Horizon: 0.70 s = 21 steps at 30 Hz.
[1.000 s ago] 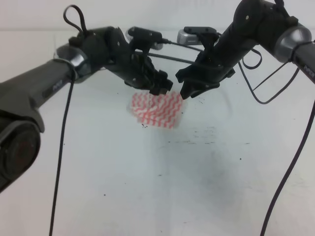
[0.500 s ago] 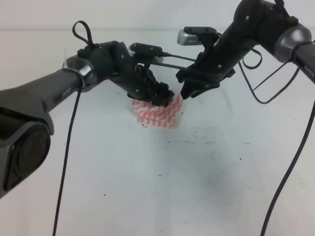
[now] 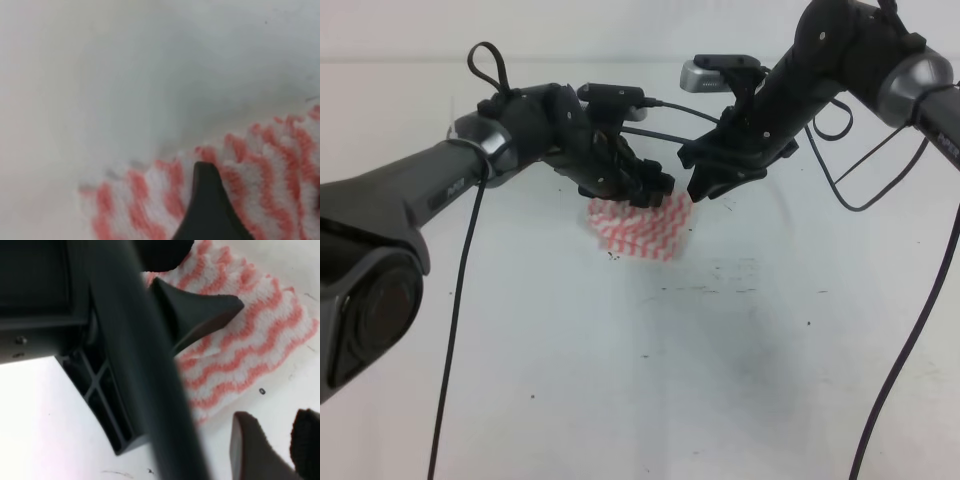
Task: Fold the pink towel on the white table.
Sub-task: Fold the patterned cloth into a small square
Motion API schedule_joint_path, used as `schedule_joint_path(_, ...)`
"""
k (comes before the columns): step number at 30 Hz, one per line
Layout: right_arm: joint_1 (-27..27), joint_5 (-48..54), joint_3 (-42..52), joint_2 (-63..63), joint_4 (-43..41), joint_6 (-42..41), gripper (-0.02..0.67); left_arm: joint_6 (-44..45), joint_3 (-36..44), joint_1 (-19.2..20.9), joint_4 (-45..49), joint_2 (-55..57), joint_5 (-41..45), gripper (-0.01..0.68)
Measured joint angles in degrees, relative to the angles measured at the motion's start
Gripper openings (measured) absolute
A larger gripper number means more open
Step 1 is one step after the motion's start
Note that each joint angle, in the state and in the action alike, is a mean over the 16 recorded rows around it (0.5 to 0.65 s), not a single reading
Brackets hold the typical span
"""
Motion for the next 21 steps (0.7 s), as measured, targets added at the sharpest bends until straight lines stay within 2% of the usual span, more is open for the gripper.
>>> schedule_joint_path(5, 0.00, 0.00, 0.00, 0.00, -0.02, 0.00, 0.175, -2.13, 0.00, 0.00, 1.23, 0.14, -0.01, 0.370)
schedule_joint_path(21, 0.00, 0.00, 0.00, 0.00, -0.09, 0.00, 0.174, -3.36, 0.00, 0.00, 2.50, 0.32, -1.01, 0.234)
